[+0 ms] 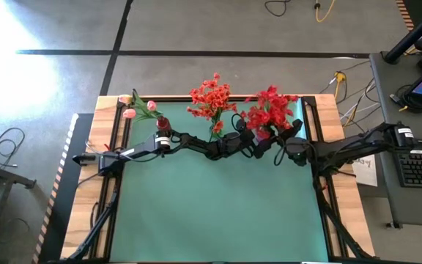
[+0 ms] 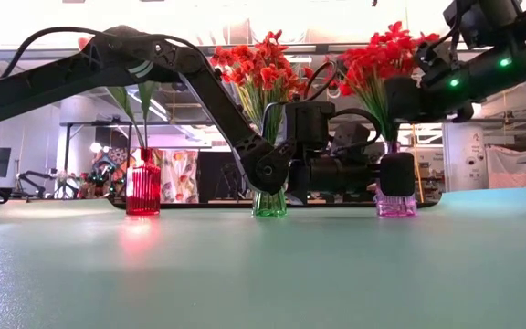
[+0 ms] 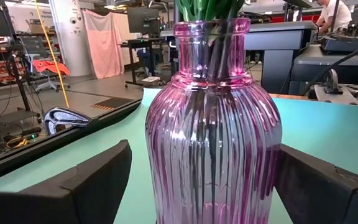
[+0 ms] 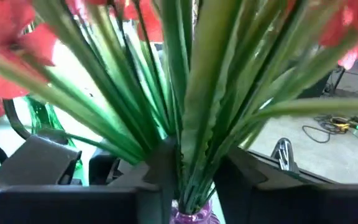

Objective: Sort flowers into vase by color
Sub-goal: Put the red flower in the violet flower vase

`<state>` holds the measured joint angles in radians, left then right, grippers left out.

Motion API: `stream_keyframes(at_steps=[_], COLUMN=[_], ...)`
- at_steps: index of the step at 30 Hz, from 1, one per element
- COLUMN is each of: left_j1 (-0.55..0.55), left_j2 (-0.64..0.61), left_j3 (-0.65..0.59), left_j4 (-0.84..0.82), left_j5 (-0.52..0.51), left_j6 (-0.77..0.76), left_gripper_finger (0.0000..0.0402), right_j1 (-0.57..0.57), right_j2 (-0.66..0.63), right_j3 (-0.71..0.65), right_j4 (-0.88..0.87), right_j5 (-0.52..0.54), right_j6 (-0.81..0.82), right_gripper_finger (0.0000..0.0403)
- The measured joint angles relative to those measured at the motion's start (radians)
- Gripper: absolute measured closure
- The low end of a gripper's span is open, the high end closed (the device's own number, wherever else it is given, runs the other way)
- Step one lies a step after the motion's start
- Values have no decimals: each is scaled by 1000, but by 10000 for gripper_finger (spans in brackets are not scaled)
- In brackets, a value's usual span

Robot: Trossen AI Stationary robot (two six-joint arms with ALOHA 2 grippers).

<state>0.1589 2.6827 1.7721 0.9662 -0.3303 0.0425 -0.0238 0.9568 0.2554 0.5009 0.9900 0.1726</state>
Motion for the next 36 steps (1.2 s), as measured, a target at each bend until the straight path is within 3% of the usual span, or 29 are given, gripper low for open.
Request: stream_keyframes(at_steps=[8, 15, 36], left_j1=[0, 0, 0], left_j2=[0, 0, 0], left_j3=[0, 0, 0], left_j4=[-2, -2, 2], left_j5=[0, 0, 0], left_j6=[0, 0, 0], left_gripper_finger=[55, 54, 54], right_j1=[40, 67, 158], right_j2=[-57, -117, -307], right_j3=[0, 0, 10], right_j4=[-6, -28, -166], right_j5=[-2, 2, 5], right_j6=[-17, -30, -16], right_gripper_finger=[240, 206, 195])
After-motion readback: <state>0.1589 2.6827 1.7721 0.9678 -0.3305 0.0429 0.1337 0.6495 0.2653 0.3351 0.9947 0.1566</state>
